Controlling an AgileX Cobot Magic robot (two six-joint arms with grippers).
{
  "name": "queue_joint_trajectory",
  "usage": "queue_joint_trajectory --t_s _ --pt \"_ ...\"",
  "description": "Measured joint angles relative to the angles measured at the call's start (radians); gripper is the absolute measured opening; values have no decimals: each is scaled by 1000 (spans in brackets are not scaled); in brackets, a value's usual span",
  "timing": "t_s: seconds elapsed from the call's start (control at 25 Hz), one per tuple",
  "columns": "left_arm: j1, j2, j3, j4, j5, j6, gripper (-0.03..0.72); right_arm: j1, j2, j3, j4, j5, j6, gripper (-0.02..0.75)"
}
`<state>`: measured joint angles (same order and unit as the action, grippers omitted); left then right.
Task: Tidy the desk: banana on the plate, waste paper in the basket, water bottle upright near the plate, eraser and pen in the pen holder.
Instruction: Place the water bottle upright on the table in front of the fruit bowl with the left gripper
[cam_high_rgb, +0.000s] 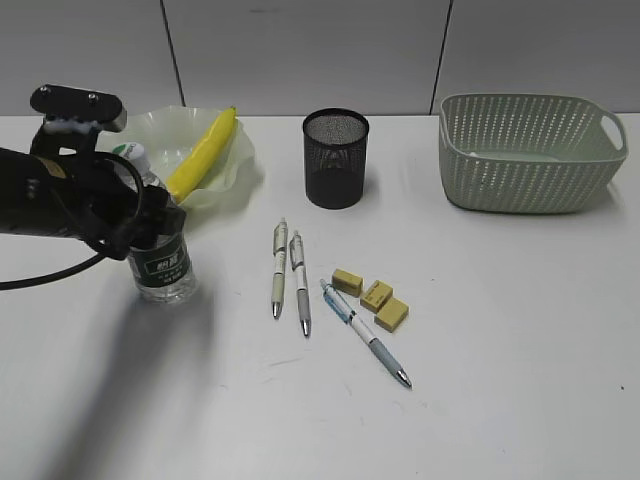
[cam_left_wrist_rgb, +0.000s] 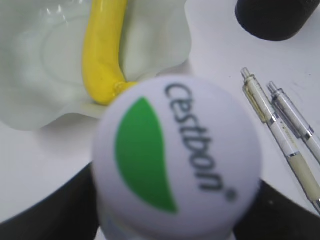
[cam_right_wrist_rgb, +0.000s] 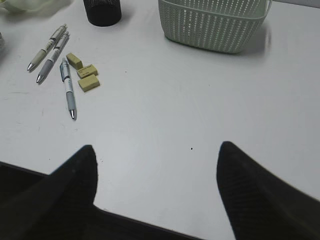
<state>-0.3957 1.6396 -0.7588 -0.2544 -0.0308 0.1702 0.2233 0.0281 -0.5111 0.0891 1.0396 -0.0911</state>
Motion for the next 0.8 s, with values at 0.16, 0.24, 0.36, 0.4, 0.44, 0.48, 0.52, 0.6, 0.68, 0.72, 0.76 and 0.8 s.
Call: queue_joint_trajectory --t_s 0.16,0.24,0.36,0.4,0.44,0.48,0.52,0.6,0.68,0.72,0.76,0.8 --pt "0 0 -2 1 -5 0 600 0 0 0 0 0 0 582" --pt "0 0 -7 1 -10 0 621 0 0 0 0 0 0 582" --pt "0 0 -9 1 -13 0 631 0 0 0 0 0 0 582" --pt "0 0 -9 1 -13 0 631 0 0 0 0 0 0 582" --pt "0 0 -9 1 -10 0 632 0 0 0 0 0 0 582" --pt "0 0 -9 1 -6 0 632 0 0 0 0 0 0 582" --pt "0 -1 -9 1 -1 0 632 0 0 0 0 0 0 582" --pt "0 -10 -9 2 23 0 632 0 0 0 0 0 0 582" --pt "0 -30 -9 10 45 0 633 0 0 0 0 0 0 582" --pt "0 -51 -9 10 63 0 633 0 0 0 0 0 0 582" --pt "0 -68 -9 10 77 0 633 0 0 0 0 0 0 582" --pt "0 -90 -9 10 94 0 633 0 0 0 0 0 0 582"
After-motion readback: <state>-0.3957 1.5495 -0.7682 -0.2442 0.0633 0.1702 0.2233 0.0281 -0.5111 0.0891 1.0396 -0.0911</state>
